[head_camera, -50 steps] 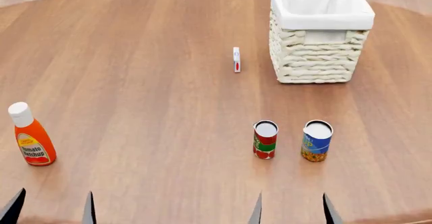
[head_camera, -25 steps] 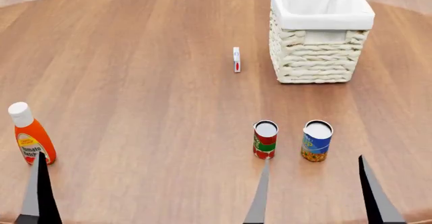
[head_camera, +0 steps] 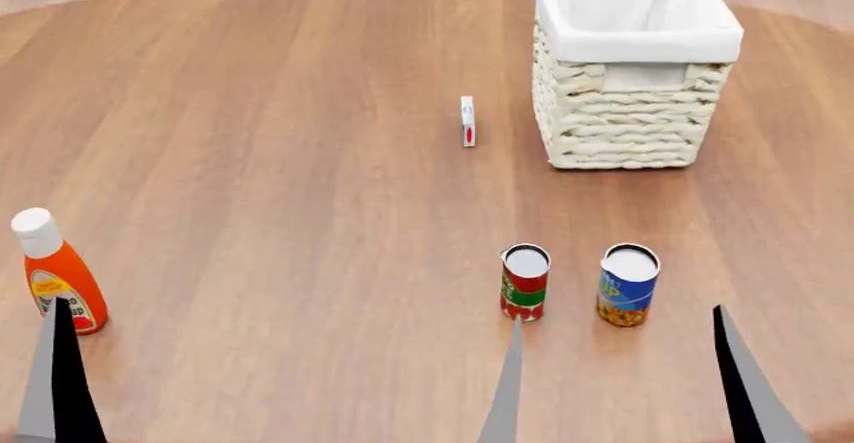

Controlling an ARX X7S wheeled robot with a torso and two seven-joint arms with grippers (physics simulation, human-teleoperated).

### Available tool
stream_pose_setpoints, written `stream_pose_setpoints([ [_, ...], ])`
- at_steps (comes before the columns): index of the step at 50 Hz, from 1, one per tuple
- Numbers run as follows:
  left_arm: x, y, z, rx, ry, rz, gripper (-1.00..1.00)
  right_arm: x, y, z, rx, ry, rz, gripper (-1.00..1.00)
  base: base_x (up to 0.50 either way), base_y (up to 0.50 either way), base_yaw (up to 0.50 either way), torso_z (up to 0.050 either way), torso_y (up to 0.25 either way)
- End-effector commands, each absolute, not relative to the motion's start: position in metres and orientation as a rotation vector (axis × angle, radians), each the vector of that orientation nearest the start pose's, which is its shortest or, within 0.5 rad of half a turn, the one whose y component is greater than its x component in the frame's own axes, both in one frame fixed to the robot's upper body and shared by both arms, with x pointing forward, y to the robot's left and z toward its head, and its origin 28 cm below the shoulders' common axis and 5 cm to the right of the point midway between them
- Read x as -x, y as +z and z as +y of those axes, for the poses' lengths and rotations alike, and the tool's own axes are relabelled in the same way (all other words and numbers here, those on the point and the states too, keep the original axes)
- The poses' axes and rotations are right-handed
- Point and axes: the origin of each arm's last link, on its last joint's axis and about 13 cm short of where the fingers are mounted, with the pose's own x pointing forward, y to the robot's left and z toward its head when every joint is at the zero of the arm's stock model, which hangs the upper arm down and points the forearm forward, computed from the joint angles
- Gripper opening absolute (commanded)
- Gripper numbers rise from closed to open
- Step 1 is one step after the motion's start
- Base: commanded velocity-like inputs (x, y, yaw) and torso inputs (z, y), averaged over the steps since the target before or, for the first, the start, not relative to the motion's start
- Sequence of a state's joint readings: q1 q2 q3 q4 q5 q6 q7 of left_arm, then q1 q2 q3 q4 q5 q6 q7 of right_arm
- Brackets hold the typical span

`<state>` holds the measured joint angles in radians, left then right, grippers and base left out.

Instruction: Pick up the alphabet soup and the cream cheese box, and put them in the basket.

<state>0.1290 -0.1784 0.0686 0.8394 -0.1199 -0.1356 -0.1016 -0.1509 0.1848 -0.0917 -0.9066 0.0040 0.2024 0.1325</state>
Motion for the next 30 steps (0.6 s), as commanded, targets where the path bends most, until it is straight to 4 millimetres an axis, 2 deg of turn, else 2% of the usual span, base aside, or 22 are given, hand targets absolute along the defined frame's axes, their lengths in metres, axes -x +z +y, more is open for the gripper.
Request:
stream_pose_setpoints([
  [1,-0.1538,0.152,0.2097,-0.002,-0.081,-0.562,1.0,-0.1449,0.1547,-0.0989,0.098,0.051,-0.543,1.0,0.23,0.0,0.0,0.0,0.0],
  [17,-0.153,0.1495,0.2093,-0.004,-0.081,-0.554,1.0,-0.1438,0.1502,-0.0984,0.096,0.062,-0.534,1.0,0.28,0.0,0.0,0.0,0.0],
  [30,-0.154,0.1487,0.2089,-0.006,-0.079,-0.553,1.0,-0.1448,0.1544,-0.0985,0.093,0.064,-0.533,1.0,0.29,0.0,0.0,0.0,0.0],
])
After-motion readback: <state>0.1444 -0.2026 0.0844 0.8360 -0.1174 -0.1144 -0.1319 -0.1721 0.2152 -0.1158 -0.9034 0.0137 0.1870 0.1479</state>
